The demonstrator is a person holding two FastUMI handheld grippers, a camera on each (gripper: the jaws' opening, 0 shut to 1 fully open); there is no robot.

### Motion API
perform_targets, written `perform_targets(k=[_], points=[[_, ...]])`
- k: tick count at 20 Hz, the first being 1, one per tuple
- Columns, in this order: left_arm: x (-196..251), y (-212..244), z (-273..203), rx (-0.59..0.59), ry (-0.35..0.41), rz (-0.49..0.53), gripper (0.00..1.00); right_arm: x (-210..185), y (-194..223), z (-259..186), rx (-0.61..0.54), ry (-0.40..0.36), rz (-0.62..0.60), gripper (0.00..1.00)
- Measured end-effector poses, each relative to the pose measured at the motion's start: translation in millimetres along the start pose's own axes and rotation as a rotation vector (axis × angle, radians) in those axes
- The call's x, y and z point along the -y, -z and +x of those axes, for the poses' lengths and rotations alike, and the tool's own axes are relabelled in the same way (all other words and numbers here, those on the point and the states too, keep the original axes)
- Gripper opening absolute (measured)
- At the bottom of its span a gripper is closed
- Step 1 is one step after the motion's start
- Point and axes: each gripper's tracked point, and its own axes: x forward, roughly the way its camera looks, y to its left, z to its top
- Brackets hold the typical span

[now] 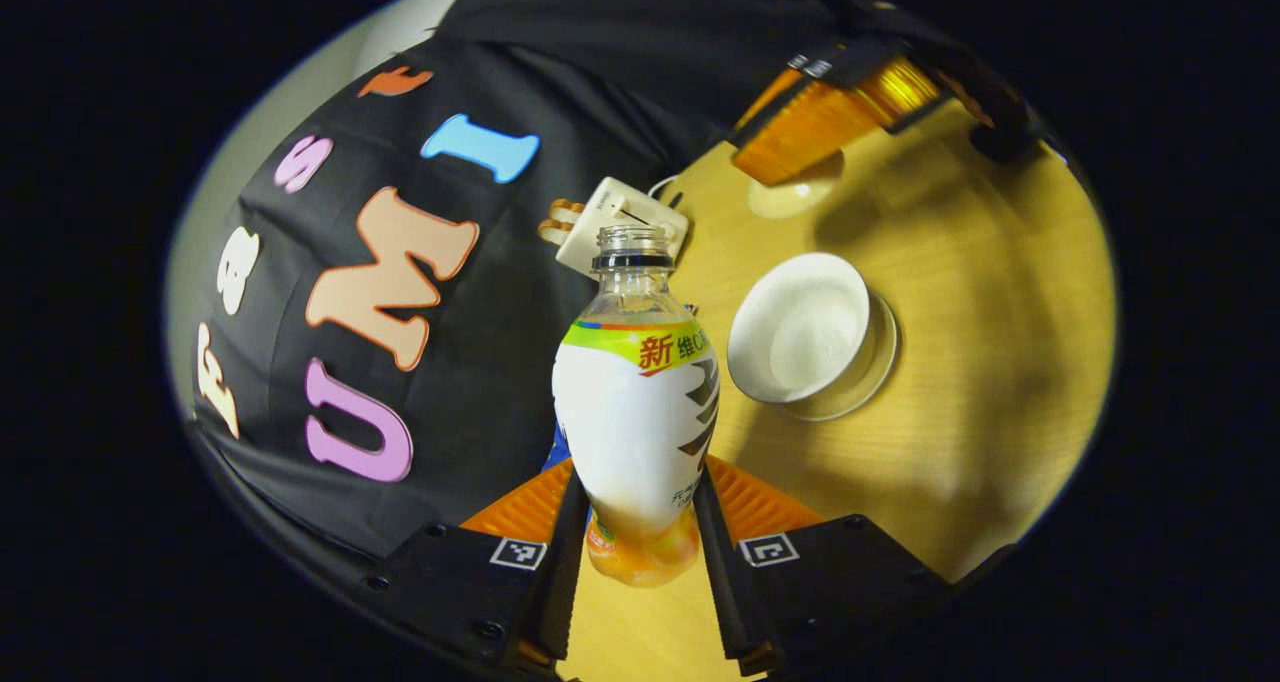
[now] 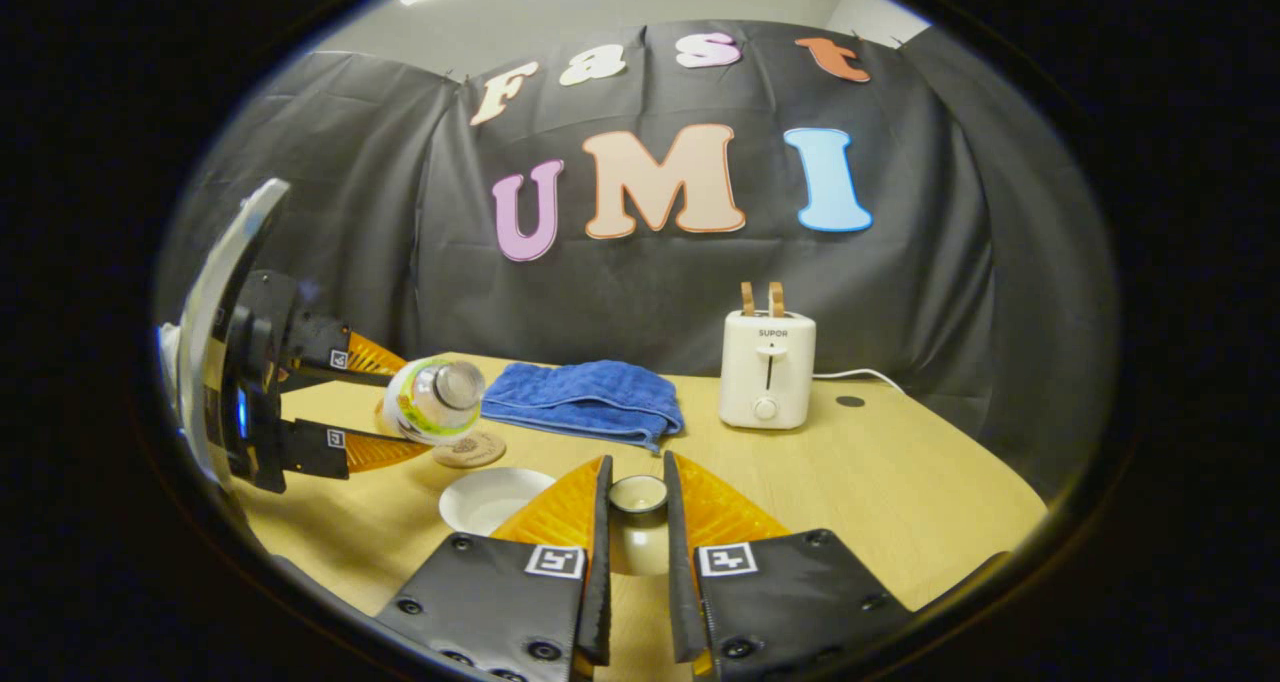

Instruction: Open the teacup lid with one hand, grasp the water bottle and pour water into the teacup with the other hand; after pouring, place the water bottle on the coaster and then close the teacup lid.

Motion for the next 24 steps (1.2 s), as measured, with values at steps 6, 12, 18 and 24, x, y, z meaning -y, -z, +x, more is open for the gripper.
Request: perform_targets(k=[6,12,18,24], points=[[-18.6,-12.8,-3.2,0.118,-0.037,-0.424,0.54,-11.4,-1.6,0.1,-0.004,-0.015,-0.007,0.27],[-47.8,-2.2,0.3,0.201,-0.106,-0.688,0.54,-19.8,-2.5,1.6,-0.004,-0.027,-0.011,0.27],[-70.4,14.1,16.1,0.252,-0.165,-0.874,0.54,-23.1,0.7,3.7,-0.013,-0.031,-0.022,0.28],[-81.6,33.9,38.3,0.249,-0.237,-0.934,0.54,-20.5,1.0,3.8,-0.015,-0.021,-0.017,0.28]])
